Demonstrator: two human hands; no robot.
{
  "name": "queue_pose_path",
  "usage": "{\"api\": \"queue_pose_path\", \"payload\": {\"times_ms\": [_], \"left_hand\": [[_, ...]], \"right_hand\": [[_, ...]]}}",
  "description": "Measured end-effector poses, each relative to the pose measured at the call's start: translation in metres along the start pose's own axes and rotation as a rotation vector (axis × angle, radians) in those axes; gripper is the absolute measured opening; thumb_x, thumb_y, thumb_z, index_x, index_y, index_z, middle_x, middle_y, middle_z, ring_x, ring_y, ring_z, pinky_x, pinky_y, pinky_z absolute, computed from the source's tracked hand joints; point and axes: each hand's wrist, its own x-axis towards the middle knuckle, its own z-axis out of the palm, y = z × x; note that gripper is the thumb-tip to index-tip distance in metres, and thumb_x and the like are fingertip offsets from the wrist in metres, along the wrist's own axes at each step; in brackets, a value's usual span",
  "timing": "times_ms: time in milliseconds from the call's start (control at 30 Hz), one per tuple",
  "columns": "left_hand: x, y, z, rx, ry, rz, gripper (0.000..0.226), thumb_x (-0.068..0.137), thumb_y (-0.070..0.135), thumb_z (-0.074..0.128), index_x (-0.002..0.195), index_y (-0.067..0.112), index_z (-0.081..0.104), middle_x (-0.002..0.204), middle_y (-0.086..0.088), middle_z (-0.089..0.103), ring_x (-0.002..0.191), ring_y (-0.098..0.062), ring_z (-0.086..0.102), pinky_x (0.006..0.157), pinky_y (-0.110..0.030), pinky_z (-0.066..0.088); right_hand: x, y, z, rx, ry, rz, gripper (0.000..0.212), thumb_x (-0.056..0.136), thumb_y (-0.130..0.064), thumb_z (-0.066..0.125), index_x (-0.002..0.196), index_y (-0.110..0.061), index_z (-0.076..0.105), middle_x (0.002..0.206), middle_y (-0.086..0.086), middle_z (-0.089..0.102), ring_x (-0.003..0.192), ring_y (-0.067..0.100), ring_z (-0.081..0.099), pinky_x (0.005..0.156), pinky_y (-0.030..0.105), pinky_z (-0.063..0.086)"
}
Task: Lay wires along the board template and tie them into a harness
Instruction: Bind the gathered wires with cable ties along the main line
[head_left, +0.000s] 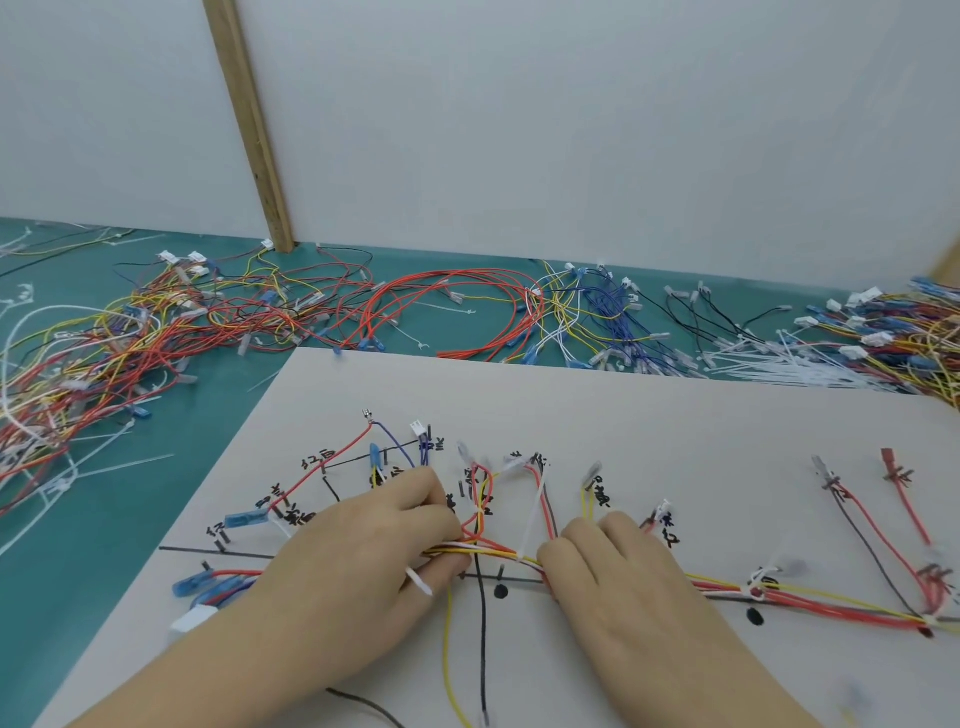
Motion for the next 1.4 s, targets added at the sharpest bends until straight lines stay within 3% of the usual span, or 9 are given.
{"api": "queue_pose_path", "payload": {"times_ms": [267, 400, 533, 700, 800, 967, 1100, 1233, 1400], "left_hand": [[0.002, 0.005, -0.001, -0.032, 0.01, -0.013, 0.053, 0.075, 0.054, 0.024, 0.082, 0.022, 0.066, 0.081, 0.016, 0.047, 0.07, -0.002, 0.039, 0.056, -0.026, 0.044], [0.005, 0.013, -0.002, -0.017, 0.036, 0.027, 0.04, 0.079, 0.047, 0.033, 0.074, 0.02, 0.062, 0.077, 0.014, 0.047, 0.066, -0.008, 0.043, 0.051, -0.021, 0.039], [0.008, 0.009, -0.001, -0.014, 0.065, -0.039, 0.054, 0.074, 0.056, 0.021, 0.079, 0.021, 0.061, 0.079, 0.018, 0.042, 0.064, -0.009, 0.039, 0.057, -0.026, 0.041], [0.004, 0.003, -0.008, -0.064, 0.023, -0.014, 0.052, 0.075, 0.059, 0.026, 0.083, 0.026, 0.065, 0.082, 0.017, 0.05, 0.071, -0.007, 0.049, 0.063, -0.028, 0.045], [0.004, 0.0, -0.01, -0.073, -0.013, 0.01, 0.053, 0.076, 0.061, 0.025, 0.085, 0.028, 0.066, 0.081, 0.019, 0.049, 0.073, -0.005, 0.048, 0.064, -0.023, 0.04], [0.004, 0.001, -0.009, 0.032, -0.087, -0.008, 0.048, 0.078, 0.059, 0.024, 0.092, 0.031, 0.06, 0.082, 0.023, 0.04, 0.073, 0.002, 0.042, 0.07, -0.02, 0.039], [0.003, -0.003, -0.008, 0.111, -0.141, 0.016, 0.033, 0.09, 0.051, 0.03, 0.097, 0.032, 0.056, 0.083, 0.022, 0.039, 0.084, 0.003, 0.04, 0.075, -0.015, 0.036], [0.002, -0.003, -0.008, 0.136, -0.175, 0.028, 0.038, 0.087, 0.053, 0.024, 0.093, 0.031, 0.054, 0.082, 0.021, 0.039, 0.086, 0.004, 0.038, 0.076, -0.013, 0.033], [0.001, -0.003, -0.007, 0.145, -0.14, 0.055, 0.045, 0.081, 0.053, 0.025, 0.083, 0.029, 0.062, 0.076, 0.017, 0.05, 0.07, 0.002, 0.046, 0.063, -0.018, 0.043]], "right_hand": [[0.0, -0.001, -0.002, -0.003, 0.069, 0.029, 0.027, 0.063, -0.007, 0.034, 0.071, -0.018, 0.057, 0.065, -0.002, 0.055, 0.061, 0.02, 0.045, 0.047, 0.028, 0.041], [0.004, 0.005, -0.013, 0.094, 0.089, 0.176, 0.03, 0.058, 0.002, 0.067, 0.079, -0.018, 0.059, 0.075, -0.001, 0.056, 0.072, 0.019, 0.041, 0.044, 0.026, 0.039], [0.004, 0.008, -0.021, 0.221, -0.085, 0.176, 0.04, 0.053, -0.016, 0.088, 0.079, -0.026, 0.059, 0.077, -0.009, 0.056, 0.064, 0.014, 0.055, 0.039, 0.019, 0.041], [-0.007, 0.024, -0.024, 0.285, -0.225, 0.222, 0.064, 0.088, -0.016, 0.05, 0.122, -0.048, 0.006, 0.129, -0.027, 0.009, 0.112, 0.002, 0.032, 0.082, 0.021, 0.043], [-0.009, 0.031, -0.03, 0.173, -0.225, 0.237, 0.048, 0.084, -0.036, 0.06, 0.12, -0.041, 0.03, 0.116, -0.018, 0.038, 0.106, 0.008, 0.047, 0.077, 0.022, 0.045], [-0.017, 0.044, -0.034, 0.11, -0.452, 0.241, 0.009, 0.097, -0.043, 0.029, 0.103, -0.036, 0.033, 0.105, -0.015, 0.04, 0.11, 0.009, 0.041, 0.084, 0.024, 0.035], [-0.021, 0.064, -0.041, 0.033, -0.404, 0.096, 0.011, 0.087, -0.042, 0.054, 0.09, -0.036, 0.045, 0.087, -0.017, 0.046, 0.091, 0.008, 0.052, 0.078, 0.027, 0.038], [-0.036, 0.091, -0.041, 0.175, -0.556, 0.12, 0.018, 0.094, -0.039, 0.038, 0.079, -0.044, 0.028, 0.091, -0.023, 0.038, 0.093, -0.005, 0.034, 0.084, 0.016, 0.032], [-0.041, 0.113, -0.036, 0.398, -0.552, 0.054, 0.024, 0.082, -0.034, 0.046, 0.097, -0.049, 0.036, 0.089, -0.03, 0.046, 0.09, -0.014, 0.038, 0.081, 0.015, 0.034]]}}
